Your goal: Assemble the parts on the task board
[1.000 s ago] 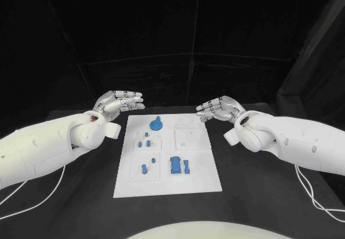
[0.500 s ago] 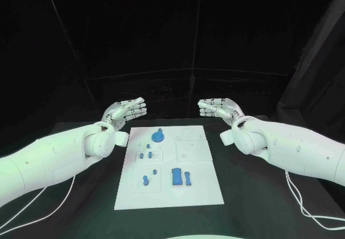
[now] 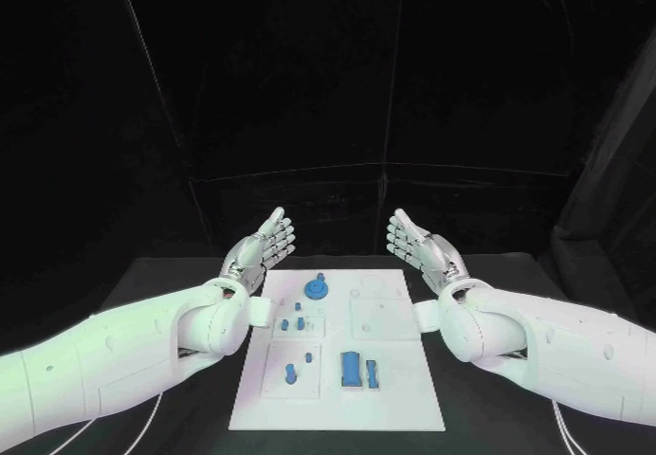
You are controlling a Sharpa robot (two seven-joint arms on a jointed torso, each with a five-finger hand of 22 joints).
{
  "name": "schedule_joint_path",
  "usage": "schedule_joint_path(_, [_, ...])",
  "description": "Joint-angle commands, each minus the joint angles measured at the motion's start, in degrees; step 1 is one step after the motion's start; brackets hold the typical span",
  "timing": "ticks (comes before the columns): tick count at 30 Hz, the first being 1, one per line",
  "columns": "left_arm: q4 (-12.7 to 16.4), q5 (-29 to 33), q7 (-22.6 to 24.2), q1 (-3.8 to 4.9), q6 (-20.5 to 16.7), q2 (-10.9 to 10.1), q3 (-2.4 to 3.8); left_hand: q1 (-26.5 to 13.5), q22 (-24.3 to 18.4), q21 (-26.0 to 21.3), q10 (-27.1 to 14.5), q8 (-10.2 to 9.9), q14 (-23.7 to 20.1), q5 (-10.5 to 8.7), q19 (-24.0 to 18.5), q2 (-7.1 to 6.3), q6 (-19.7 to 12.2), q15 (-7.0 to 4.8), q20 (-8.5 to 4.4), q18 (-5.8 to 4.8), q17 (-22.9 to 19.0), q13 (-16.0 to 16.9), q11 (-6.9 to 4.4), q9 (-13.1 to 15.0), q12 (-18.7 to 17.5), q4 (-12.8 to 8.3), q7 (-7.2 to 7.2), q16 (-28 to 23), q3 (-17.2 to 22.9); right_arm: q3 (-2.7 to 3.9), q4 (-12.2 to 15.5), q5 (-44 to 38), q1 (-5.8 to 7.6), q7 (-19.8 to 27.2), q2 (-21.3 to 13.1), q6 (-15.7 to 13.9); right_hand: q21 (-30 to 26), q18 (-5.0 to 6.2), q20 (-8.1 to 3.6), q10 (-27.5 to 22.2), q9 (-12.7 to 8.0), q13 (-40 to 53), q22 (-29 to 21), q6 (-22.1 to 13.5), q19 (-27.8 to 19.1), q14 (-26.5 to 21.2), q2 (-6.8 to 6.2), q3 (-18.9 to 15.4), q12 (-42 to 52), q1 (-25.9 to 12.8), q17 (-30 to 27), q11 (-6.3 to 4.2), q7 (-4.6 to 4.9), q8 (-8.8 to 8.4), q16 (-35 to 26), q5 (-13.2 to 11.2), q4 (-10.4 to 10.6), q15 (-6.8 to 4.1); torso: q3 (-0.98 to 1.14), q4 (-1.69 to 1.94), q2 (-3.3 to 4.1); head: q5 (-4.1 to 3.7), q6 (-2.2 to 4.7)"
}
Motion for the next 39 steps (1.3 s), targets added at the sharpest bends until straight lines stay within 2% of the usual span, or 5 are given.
schedule_joint_path(1, [3.7,-2.0,2.3,-0.71,-12.8,-0.9,0.79,-9.4,-5.0,-0.5,-7.8,-0.5,-7.4,-0.44,-6.0,0.10,-7.4,-1.01,-1.99,-4.82,-0.2,-0.2,-1.79,-0.1,-0.4,0.1,-1.44,-1.5,-2.8,0.26,2.3,6.4,-0.30,4.2,-0.6,-9.0,-1.9,-5.69,-5.62,-8.0,-0.3,-0.2,-0.3,-7.1,-7.2,-8.2,-0.33,3.7,-0.4,-10.5,-0.2,-1.20,-1.90,-0.44,-0.5,-1.2,0.1,-0.49,0.16,0.18,-0.04,0.04,0.13])
schedule_joint_path(2, [4.7,-2.1,2.4,-0.97,-14.1,-1.1,1.04,-10.3,-5.0,-0.5,-8.5,-0.5,-8.1,-0.44,-6.5,0.10,-8.0,-1.01,-2.16,-4.82,-0.2,-0.2,-1.79,-0.1,-0.4,0.1,-1.44,-1.5,-3.1,0.31,2.8,6.7,-0.41,4.4,-0.8,-9.6,-1.9,-5.69,-5.62,-8.6,-0.3,-0.2,-0.3,-7.7,-7.8,-8.9,-0.33,3.7,-0.4,-11.4,-0.2,-1.20,-1.90,-0.44,-0.5,-1.2,0.1,-0.49,0.16,0.18,-0.04,0.04,0.13])
schedule_joint_path(3, [5.7,-2.3,2.6,-1.20,-15.4,-1.4,1.28,-11.0,-5.0,-0.5,-9.1,-0.5,-8.7,-0.44,-7.0,0.10,-8.6,-1.01,-6.29,-4.82,-0.2,-0.2,-1.79,-0.1,-0.4,0.1,-1.44,-1.5,-3.3,0.35,3.2,7.0,-0.49,4.5,-0.9,-10.0,-1.9,-5.69,-5.62,-9.3,-0.3,-0.2,-0.3,-8.3,-8.3,-9.5,-0.33,3.7,-0.4,-12.3,-0.2,-1.20,-1.90,-0.44,-0.5,-1.2,0.1,-0.49,0.16,0.18,-0.04,0.04,0.13])
schedule_joint_path(11, [9.9,-2.9,3.1,-2.26,-20.7,-2.5,2.33,-16.5,-5.0,-0.5,-13.6,-0.5,-13.0,-0.44,-10.4,0.10,-12.8,-1.01,-6.29,-4.82,-0.2,-0.2,-1.79,-0.1,-0.4,0.1,-1.44,-1.5,-8.7,0.40,3.7,7.4,-0.60,4.7,-1.0,-10.5,-1.9,-5.69,-5.62,-13.9,-0.3,-0.2,-0.3,-12.4,-12.5,-14.3,-0.33,3.7,-0.4,-18.4,-0.2,-1.20,-1.90,-0.44,-0.5,-1.2,0.1,-0.49,0.16,0.18,-0.04,0.04,0.13])
schedule_joint_path(39, [9.9,-2.9,3.1,-2.27,-20.8,-2.5,2.34,-29.7,-5.0,-0.5,-24.6,-0.5,-23.5,-0.44,-18.9,0.10,-23.2,-1.01,-6.29,-4.82,-0.2,-0.2,-1.79,-0.1,-0.4,0.1,-1.44,-1.5,-8.7,0.40,3.7,7.4,-0.60,4.7,-1.0,-10.5,-1.9,-5.69,-5.62,-25.2,-0.3,-0.2,-0.3,-22.5,-22.7,-25.8,-0.33,3.7,-0.4,-33.3,-0.2,-1.20,-1.90,-0.44,-0.5,-1.2,0.1,-0.49,0.16,0.18,-0.04,0.04,0.13])
